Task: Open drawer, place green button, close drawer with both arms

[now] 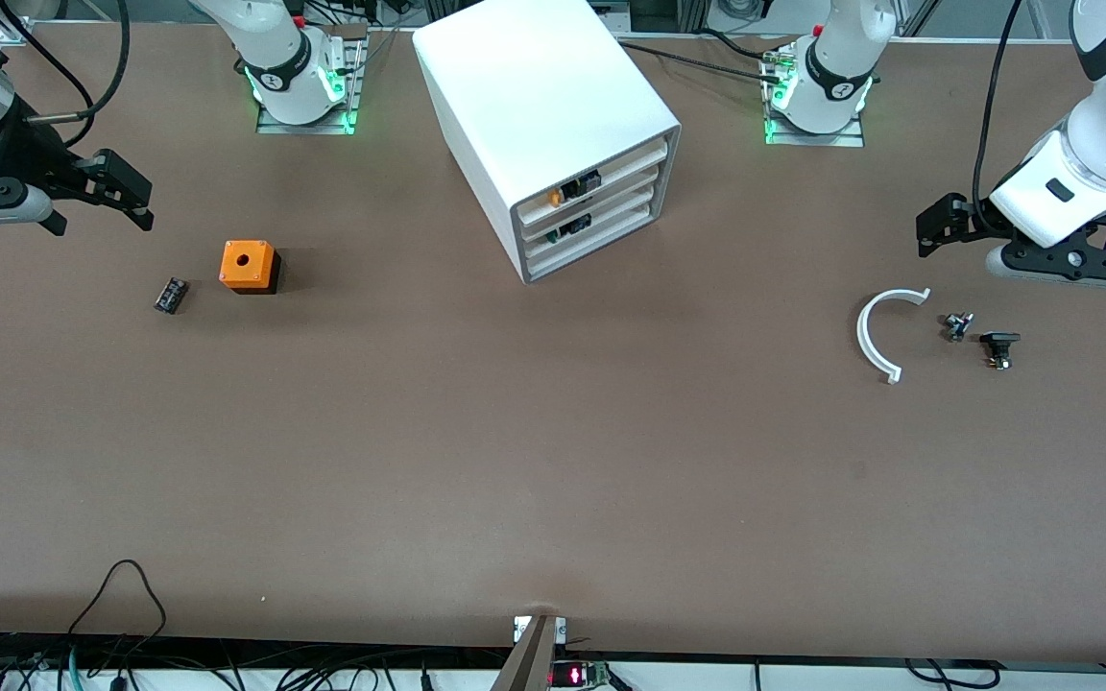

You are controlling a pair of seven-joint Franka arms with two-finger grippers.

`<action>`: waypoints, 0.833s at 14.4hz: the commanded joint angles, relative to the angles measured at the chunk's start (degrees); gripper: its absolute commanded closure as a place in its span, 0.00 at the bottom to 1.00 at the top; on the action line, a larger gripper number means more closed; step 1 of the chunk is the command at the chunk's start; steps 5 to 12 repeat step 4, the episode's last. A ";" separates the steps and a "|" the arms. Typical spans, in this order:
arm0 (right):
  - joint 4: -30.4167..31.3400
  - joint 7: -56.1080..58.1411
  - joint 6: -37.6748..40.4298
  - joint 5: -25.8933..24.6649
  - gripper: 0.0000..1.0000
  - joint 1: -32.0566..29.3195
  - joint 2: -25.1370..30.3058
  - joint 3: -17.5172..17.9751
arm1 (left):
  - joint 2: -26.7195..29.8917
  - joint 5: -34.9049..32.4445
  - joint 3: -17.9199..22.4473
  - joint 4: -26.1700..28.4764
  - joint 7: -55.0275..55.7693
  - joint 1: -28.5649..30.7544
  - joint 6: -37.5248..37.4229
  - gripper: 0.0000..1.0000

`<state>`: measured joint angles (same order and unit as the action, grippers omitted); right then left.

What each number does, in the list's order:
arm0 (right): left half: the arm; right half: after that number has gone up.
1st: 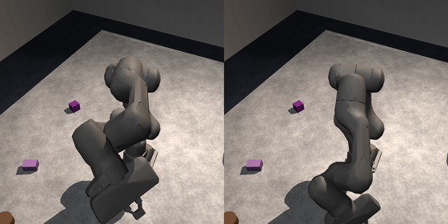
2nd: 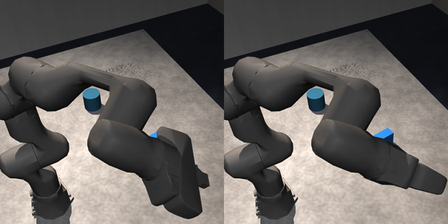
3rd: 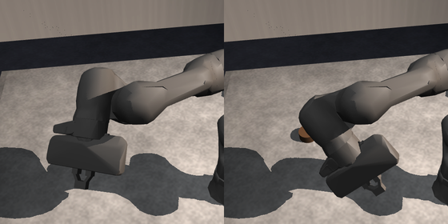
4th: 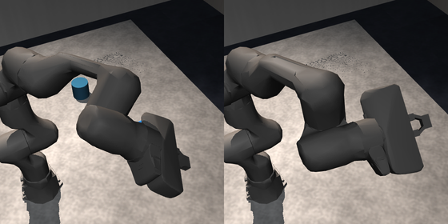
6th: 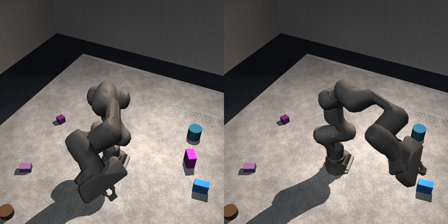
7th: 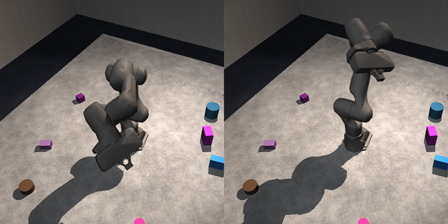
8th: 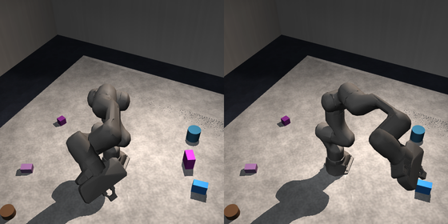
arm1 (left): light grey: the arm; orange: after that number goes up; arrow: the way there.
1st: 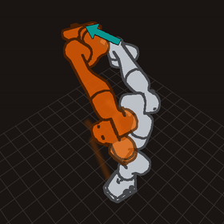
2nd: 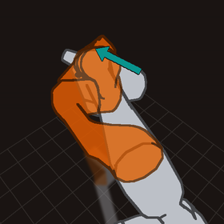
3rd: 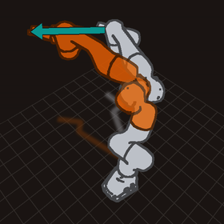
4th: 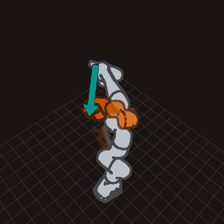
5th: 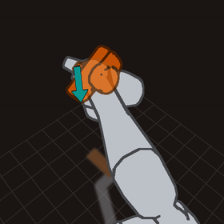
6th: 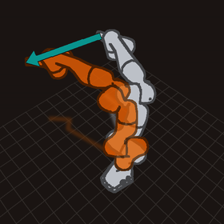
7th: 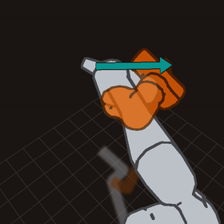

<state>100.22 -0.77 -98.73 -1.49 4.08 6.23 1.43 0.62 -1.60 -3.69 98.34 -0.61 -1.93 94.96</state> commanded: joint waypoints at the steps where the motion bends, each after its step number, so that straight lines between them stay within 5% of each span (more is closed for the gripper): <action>1: -1.43 -0.02 0.20 0.09 0.00 0.05 -0.96 -0.11 | 1.05 0.99 0.09 -0.08 -0.35 -0.70 -0.04 0.00; 12: -1.96 0.15 0.29 0.00 0.00 -0.04 -0.96 -0.11 | 0.70 1.08 0.09 -0.34 -0.18 -0.62 0.31 0.00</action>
